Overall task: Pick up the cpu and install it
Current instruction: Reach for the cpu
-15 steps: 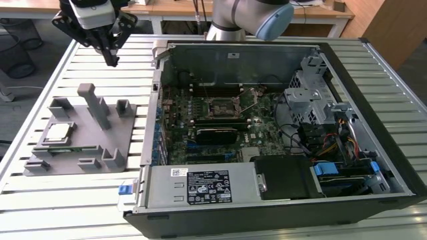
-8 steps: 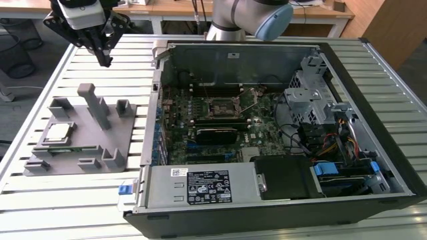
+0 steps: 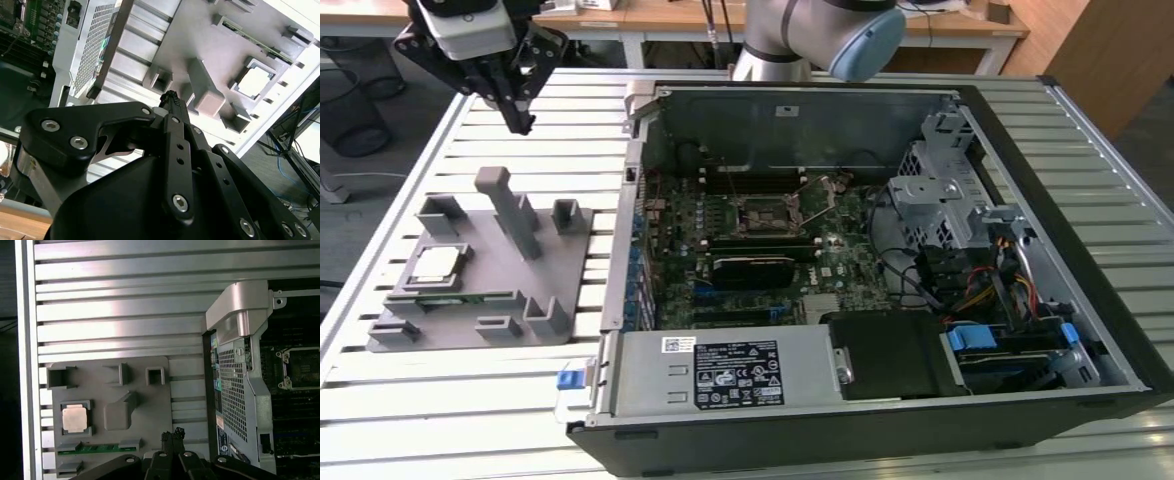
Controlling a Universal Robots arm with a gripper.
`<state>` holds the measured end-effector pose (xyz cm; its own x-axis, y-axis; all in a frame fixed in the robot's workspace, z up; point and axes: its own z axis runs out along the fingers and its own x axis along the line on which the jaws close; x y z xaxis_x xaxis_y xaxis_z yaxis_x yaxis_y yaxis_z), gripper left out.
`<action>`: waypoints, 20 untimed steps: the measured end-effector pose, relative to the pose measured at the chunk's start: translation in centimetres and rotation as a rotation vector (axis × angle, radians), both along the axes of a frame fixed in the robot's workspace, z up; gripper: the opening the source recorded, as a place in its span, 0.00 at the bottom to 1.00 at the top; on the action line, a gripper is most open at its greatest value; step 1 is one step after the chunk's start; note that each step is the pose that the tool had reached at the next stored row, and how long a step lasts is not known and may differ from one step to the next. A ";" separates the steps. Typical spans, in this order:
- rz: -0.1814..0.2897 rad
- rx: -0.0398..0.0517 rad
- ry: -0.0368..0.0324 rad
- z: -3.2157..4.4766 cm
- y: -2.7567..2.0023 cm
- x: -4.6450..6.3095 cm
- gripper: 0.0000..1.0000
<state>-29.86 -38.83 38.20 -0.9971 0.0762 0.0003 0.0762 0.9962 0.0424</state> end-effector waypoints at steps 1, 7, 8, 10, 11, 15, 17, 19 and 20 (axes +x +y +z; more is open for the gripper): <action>0.000 0.0000 0.0000 -0.01 0.00 -0.1 0.11; 0.000 0.0000 0.0000 -0.06 -0.10 -0.7 0.11; 0.000 0.0000 0.0000 -0.06 -0.13 -0.8 0.11; 0.000 -0.0001 0.0001 -0.06 -0.19 -0.9 0.11; 0.000 -0.0001 0.0000 -0.06 -0.22 -1.0 0.11; 0.000 0.0000 0.0000 -0.10 -0.34 -1.4 0.11; 0.000 0.0000 0.0000 -0.12 -0.39 -1.6 0.11; 0.000 0.0000 0.0000 -0.15 -0.44 -1.8 0.11; 0.000 0.0000 0.0000 -0.16 -0.47 -1.9 0.11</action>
